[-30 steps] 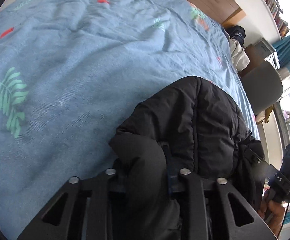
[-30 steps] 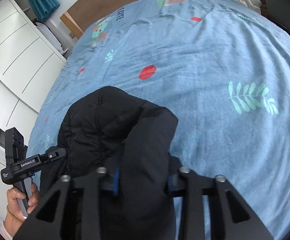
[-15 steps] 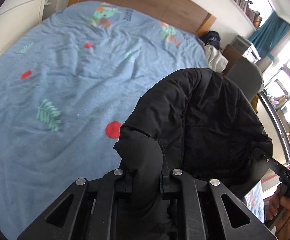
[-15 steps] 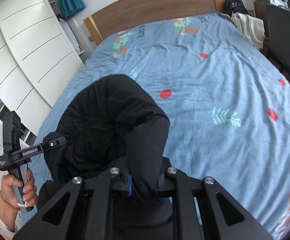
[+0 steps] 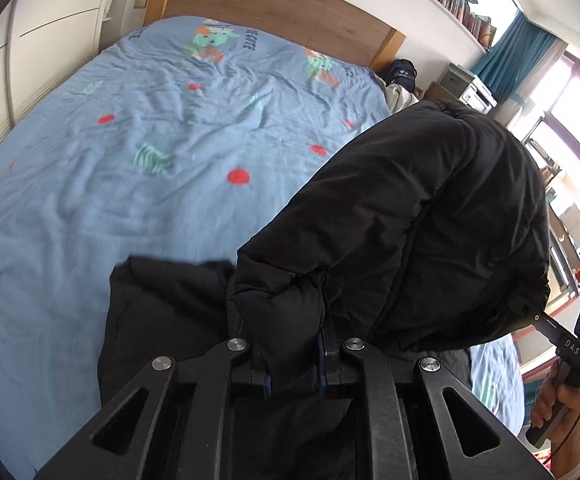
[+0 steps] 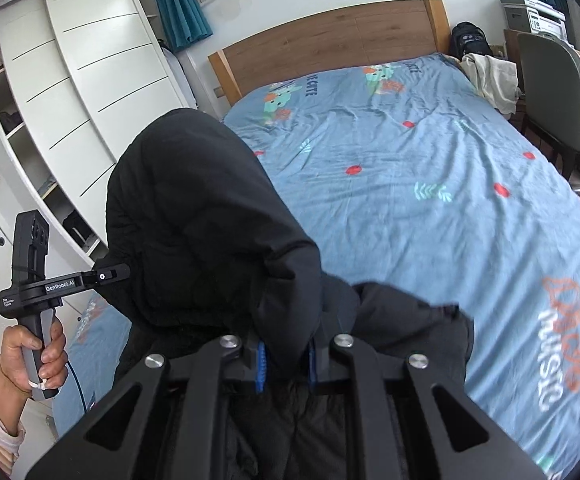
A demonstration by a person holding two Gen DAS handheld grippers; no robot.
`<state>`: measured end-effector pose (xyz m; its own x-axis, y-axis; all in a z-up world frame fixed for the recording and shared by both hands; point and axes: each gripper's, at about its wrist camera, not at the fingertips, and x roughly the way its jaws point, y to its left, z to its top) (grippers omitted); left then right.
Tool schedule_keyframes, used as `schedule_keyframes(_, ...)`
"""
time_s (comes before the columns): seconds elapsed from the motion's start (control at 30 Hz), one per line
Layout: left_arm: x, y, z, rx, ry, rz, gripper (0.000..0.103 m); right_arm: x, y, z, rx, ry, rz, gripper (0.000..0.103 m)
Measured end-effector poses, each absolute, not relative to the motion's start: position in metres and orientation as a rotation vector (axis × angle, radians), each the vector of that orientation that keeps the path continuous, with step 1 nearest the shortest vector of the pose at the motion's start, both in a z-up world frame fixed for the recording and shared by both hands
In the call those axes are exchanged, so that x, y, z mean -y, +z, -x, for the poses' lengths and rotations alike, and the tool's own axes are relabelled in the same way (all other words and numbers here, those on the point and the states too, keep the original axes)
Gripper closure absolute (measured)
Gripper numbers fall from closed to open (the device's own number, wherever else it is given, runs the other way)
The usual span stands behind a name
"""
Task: Fold large clothes
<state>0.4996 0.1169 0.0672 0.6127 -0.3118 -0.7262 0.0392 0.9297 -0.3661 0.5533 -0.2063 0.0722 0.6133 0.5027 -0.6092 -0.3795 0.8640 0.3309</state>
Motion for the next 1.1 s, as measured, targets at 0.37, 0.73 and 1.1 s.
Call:
schedule_keyframes(0.37, -0.116, -0.007, -0.434, -0.951, -0.199, 0.376, 0.072, 0.228, -0.011, -0.499, -0.841, 0.478, -0.216, 0.086)
schedule_keyframes(0.73, -0.143, 0.021, -0.370, -0.964, -0.147, 0.275, 0.056, 0.273, -0.006, -0.451, -0.868, 0.385, -0.103, 0.058)
schedule_keyframes(1.1, -0.090, 0.071, -0.401, -0.826, -0.226, 0.236, 0.033, 0.219, 0.065, -0.450, -0.721, 0.504, -0.018, 0.038)
